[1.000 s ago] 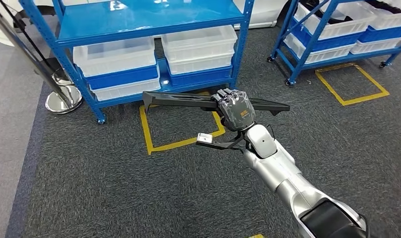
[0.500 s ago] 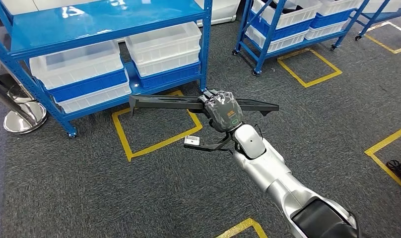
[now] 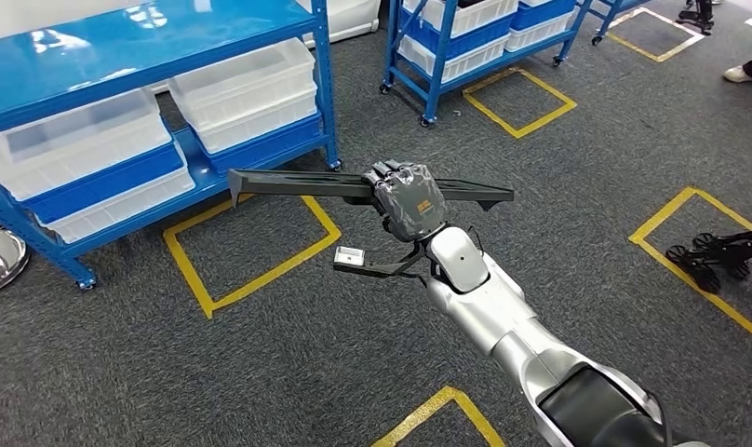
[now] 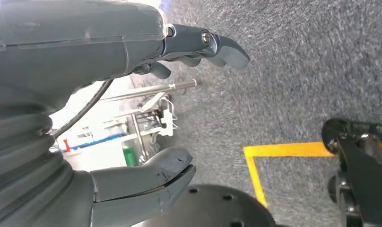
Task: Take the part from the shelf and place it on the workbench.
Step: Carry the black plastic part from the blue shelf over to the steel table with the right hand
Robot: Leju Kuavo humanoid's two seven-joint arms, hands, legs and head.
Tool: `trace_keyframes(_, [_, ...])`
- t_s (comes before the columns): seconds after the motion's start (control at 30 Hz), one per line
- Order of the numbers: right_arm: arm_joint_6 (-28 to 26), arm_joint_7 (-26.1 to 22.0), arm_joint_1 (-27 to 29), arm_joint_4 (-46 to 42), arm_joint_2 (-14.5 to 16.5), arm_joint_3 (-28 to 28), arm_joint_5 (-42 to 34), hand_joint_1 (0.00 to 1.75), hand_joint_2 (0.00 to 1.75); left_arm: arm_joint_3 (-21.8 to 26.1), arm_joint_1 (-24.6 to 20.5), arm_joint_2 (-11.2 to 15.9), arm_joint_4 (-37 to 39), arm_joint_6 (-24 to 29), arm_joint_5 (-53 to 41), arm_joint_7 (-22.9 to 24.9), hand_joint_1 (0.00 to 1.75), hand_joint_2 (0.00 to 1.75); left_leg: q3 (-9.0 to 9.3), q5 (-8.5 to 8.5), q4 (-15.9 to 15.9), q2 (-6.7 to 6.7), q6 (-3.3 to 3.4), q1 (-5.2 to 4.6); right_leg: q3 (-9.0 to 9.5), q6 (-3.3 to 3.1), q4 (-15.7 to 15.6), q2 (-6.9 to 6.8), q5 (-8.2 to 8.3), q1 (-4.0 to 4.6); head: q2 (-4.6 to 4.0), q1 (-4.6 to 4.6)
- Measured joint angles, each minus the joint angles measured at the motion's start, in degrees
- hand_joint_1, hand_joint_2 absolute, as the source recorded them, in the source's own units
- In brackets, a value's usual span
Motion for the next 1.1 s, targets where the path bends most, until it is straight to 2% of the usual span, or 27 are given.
trace_keyframes(0.07, [0.1, 0.01, -0.19, -0.03, 0.14, 0.01, 0.06, 1.75, 1.75, -0.01, 0.09, 0.18, 0.0, 0.03, -0.32, 0.05, 0.0, 1.75, -2.0, -3.1, 4.73, -2.94, -0.46, 0.24, 0.18, -0.39, -0.72, 1.16, 0.59, -0.57, 0.0, -0.01])
trace_keyframes(0.1, [0.26, 0.03, -0.28, -0.03, 0.16, 0.02, 0.2, 1.75, 1.75, -0.02, 0.18, 0.19, 0.0, 0.08, -0.45, 0.12, 0.0, 1.75, -3.66, -4.99, 8.4, -3.97, -0.62, 0.35, 0.05, -0.55, -0.72, 1.81, 0.69, -0.67, 0.0, -0.01])
trace_keyframes(0.13, [0.51, 0.04, -0.3, -0.05, 0.17, 0.04, 0.44, 1.75, 1.75, -0.02, 0.29, 0.2, 0.0, 0.15, -0.54, 0.21, 0.0, 1.75, -5.26, -6.36, 11.88, -4.4, -0.79, 0.46, -0.11, -0.58, -0.59, 2.52, 0.73, -0.7, 0.0, -0.01])
trace_keyframes(0.17, [0.85, 0.09, -0.29, -0.09, 0.1, 0.08, 0.71, 1.75, 1.75, -0.02, 0.38, 0.23, 0.0, 0.23, -0.61, 0.32, 0.0, 1.75, -6.33, -6.79, 14.1, -4.56, -0.97, 0.6, -0.25, -0.55, -0.39, 3.32, 0.74, -0.75, 0.0, -0.01])
trace_keyframes(0.2, [1.24, 0.16, -0.28, -0.21, -0.08, 0.1, 0.91, 1.75, 1.75, -0.02, 0.44, 0.27, 0.0, 0.28, -0.67, 0.45, 0.0, 1.75, -6.47, -6.05, 14.24, -4.59, -1.13, 0.74, -0.41, -0.45, -0.09, 4.14, 0.7, -0.83, 0.0, -0.02])
trace_keyframes(0.23, [1.67, 0.28, -0.28, -0.48, -0.4, 0.13, 0.96, 1.75, 1.75, -0.02, 0.48, 0.34, 0.0, 0.32, -0.76, 0.6, 0.0, 1.75, -5.64, -4.32, 12.27, -4.76, -1.28, 0.92, -0.59, -0.27, 0.32, 4.97, 0.6, -0.96, 0.0, -0.02])
trace_keyframes(0.27, [2.08, 0.41, -0.29, -0.89, -0.83, 0.13, 0.8, 1.75, 1.75, -0.02, 0.5, 0.41, 0.0, 0.31, -0.87, 0.76, 0.0, 1.75, -4.09, -2.21, 8.69, -5.44, -1.41, 1.18, -0.8, 0.02, 0.86, 5.72, 0.41, -1.12, 0.0, -0.02])
trace_keyframes(0.3, [2.43, 0.52, -0.34, -1.35, -1.35, 0.13, 0.51, 1.75, 1.75, -0.02, 0.53, 0.45, 0.01, 0.29, -0.97, 0.9, 0.0, 1.75, -2.55, -0.84, 5.27, -6.75, -1.54, 1.4, -1.15, 0.42, 1.45, 6.4, 0.2, -1.19, 0.0, -0.03])
trace_keyframes(0.37, [3.01, 0.67, -0.43, -2.22, -2.51, 0.13, -0.13, 1.75, 1.75, -0.02, 0.62, 0.49, 0.02, 0.25, -1.05, 1.02, 0.0, 1.75, -0.88, 0.14, 1.44, -8.73, -1.35, 1.65, -2.02, 1.29, 2.39, 7.64, 0.1, -1.27, 0.0, 0.01])
trace_keyframes(0.4, [3.16, 0.71, -0.4, -2.54, -3.18, 0.13, -0.4, 1.75, 1.75, -0.02, 0.61, 0.49, 0.02, 0.21, -1.07, 1.02, 0.0, 1.75, -0.82, -0.08, 1.3, -8.92, -1.1, 1.53, -2.4, 1.74, 2.47, 8.26, 0.29, -1.32, 0.0, 0.0])
trace_keyframes(0.47, [3.32, 0.75, 0.02, -3.19, -4.59, 0.13, -0.91, 1.75, 1.75, -0.02, 0.52, 0.48, 0.02, 0.04, -1.17, 1.02, 0.0, 1.75, -0.78, 0.38, 0.95, -7.55, -0.27, 1.44, -2.76, 2.52, 2.27, 9.19, 0.72, -1.56, 0.0, -0.01])
trace_keyframes(0.5, [3.33, 0.76, 0.28, -3.48, -5.33, 0.12, -1.12, 1.75, 1.75, -0.02, 0.48, 0.49, 0.02, -0.07, -1.25, 1.01, 0.0, 1.75, -0.68, 0.65, 0.64, -6.86, 0.22, 1.48, -3.05, 2.83, 2.68, 8.49, 0.41, -1.54, 0.0, 0.04])
trace_keyframes(0.53, [3.31, 0.8, 0.49, -3.73, -5.93, 0.1, -1.33, 1.75, 1.75, -0.02, 0.5, 0.5, 0.02, -0.15, -1.33, 0.99, 0.0, 1.75, -0.6, 0.9, 0.31, -6.15, 0.68, 1.54, -3.75, 3.09, 4.06, 7.13, -0.49, -1.46, 0.0, 0.09])
trace_keyframes(0.6, [3.23, 0.89, 0.77, -3.99, -6.79, 0.05, -1.64, 1.75, 1.75, -0.02, 0.64, 0.55, 0.02, -0.21, -1.44, 0.97, 0.0, 1.75, -0.61, 1.12, -0.01, -4.8, 1.19, 1.42, -6.54, 3.49, 10.04, 3.64, -3.75, -1.3, 0.0, 0.2])
trace_keyframes(0.63, [3.19, 0.94, 1.04, -4.02, -7.06, 0.01, -1.74, 1.75, 1.75, -0.02, 0.74, 0.55, 0.02, -0.22, -1.49, 0.97, 0.0, 1.75, -0.66, 1.12, -0.03, -4.08, 1.26, 1.32, -8.2, 3.65, 13.63, 2.74, -5.28, -1.35, 0.0, 0.18])
trace_keyframes(0.67, [3.16, 0.98, 1.46, -4.03, -7.4, -0.06, -1.75, 1.75, 1.75, -0.02, 0.81, 0.56, 0.02, -0.23, -1.53, 0.97, 0.0, 1.75, -0.69, 1.1, -0.02, -3.33, 1.27, 1.26, -9.37, 3.72, 16.2, 2.28, -6.08, -1.38, 0.0, 0.19])
trace_keyframes(0.7, [3.15, 1.03, 2.02, -4.11, -7.86, -0.16, -1.78, 1.75, 1.75, -0.02, 0.83, 0.56, 0.02, -0.23, -1.59, 0.95, 0.0, 1.75, -0.68, 1.06, -0.01, -2.6, 1.28, 1.22, -9.54, 3.7, 16.82, 2.04, -5.87, -1.4, 0.0, 0.19])
trace_keyframes(0.73, [3.17, 1.07, 2.62, -4.44, -8.53, -0.38, -1.89, 1.75, 1.75, -0.02, 0.81, 0.53, 0.02, -0.23, -1.65, 0.89, 0.0, 1.75, -0.64, 0.99, -0.01, -1.95, 1.27, 1.19, -8.55, 3.58, 15.23, 1.79, -4.7, -1.36, 0.0, 0.19])
trace_keyframes(0.77, [3.21, 1.05, 3.15, -4.99, -9.33, -0.72, -2.13, 1.75, 1.75, -0.02, 0.79, 0.5, 0.02, -0.24, -1.72, 0.8, 0.0, 1.75, -0.55, 0.9, -0.01, -1.36, 1.24, 1.15, -6.55, 3.32, 11.71, 1.18, -2.93, -1.25, 0.0, 0.19])
trace_keyframes(0.83, [3.35, 0.8, 3.89, -6.71, -11.0, -1.75, -3.05, 1.75, 1.75, -0.02, 0.83, 0.39, 0.02, -0.29, -1.85, 0.55, 0.0, 1.75, -0.32, 0.65, -0.06, -0.31, 1.01, 0.91, -2.48, 2.53, 4.2, -1.59, -0.59, -0.56, 0.0, 0.18])
trace_keyframes(0.87, [3.46, 0.54, 4.18, -7.69, -11.77, -2.4, -3.57, 1.75, 1.75, -0.02, 0.85, 0.35, 0.02, -0.31, -1.92, 0.44, 0.0, 1.75, -0.19, 0.52, -0.1, 0.22, 0.8, 0.76, -1.43, 2.16, 2.08, -2.51, -0.19, -0.15, 0.0, 0.17])
trace_keyframes(0.9, [3.58, 0.23, 4.54, -8.61, -12.52, -3.09, -4.03, 1.75, 1.75, -0.02, 0.87, 0.31, 0.02, -0.32, -1.97, 0.37, 0.0, 1.75, -0.02, 0.4, -0.2, 0.81, 0.56, 0.65, -1.12, 1.87, 1.28, -2.86, -0.3, 0.18, 0.0, 0.17])
trace_keyframes(0.93, [3.71, -0.02, 5.0, -9.48, -13.32, -3.81, -4.41, 1.75, 1.75, -0.02, 0.86, 0.26, 0.02, -0.31, -2.02, 0.33, 0.0, 1.75, 0.22, 0.29, -0.34, 1.43, 0.31, 0.56, -1.14, 1.65, 1.18, -2.18, -0.19, 0.32, 0.0, 0.17])
trace_keyframes(0.97, [3.79, -0.2, 5.58, -10.27, -14.15, -4.51, -4.74, 1.75, 1.75, -0.02, 0.83, 0.24, 0.02, -0.28, -2.06, 0.32, 0.0, 1.75, 0.44, 0.05, -0.43, 1.83, 0.0, 0.56, -0.95, 1.39, 0.87, -1.41, -0.08, 0.1, 0.0, 0.17])
trace_keyframes(1.0, [3.83, -0.3, 6.18, -10.96, -14.85, -5.17, -5.04, 1.75, 1.75, -0.02, 0.81, 0.23, 0.02, -0.22, -2.11, 0.32, 0.0, 1.75, 0.58, -0.42, -0.18, 1.29, -0.26, 0.6, -0.66, 1.12, 0.44, -0.76, 0.08, -0.12, 0.0, 0.16])
trace_keyframes(1.03, [3.85, -0.37, 6.65, -11.51, -15.47, -5.79, -5.37, 1.75, 1.75, -0.02, 0.82, 0.22, 0.02, -0.16, -2.21, 0.32, 0.0, 1.75, 0.29, -1.36, 0.92, 0.07, -0.45, 0.65, -0.37, 0.77, 0.03, -0.13, 0.29, -0.38, 0.0, 0.15])
trace_keyframes(1.1, [3.81, -0.84, 7.25, -12.15, -16.16, -6.83, -5.97, 1.75, 1.75, -0.02, 0.97, 0.23, 0.02, -0.01, -2.43, 0.38, 0.0, 1.75, -2.08, -4.68, 6.63, -3.19, -0.6, 0.74, -0.12, 0.27, -0.36, 1.26, 0.53, -0.61, 0.0, 0.14])
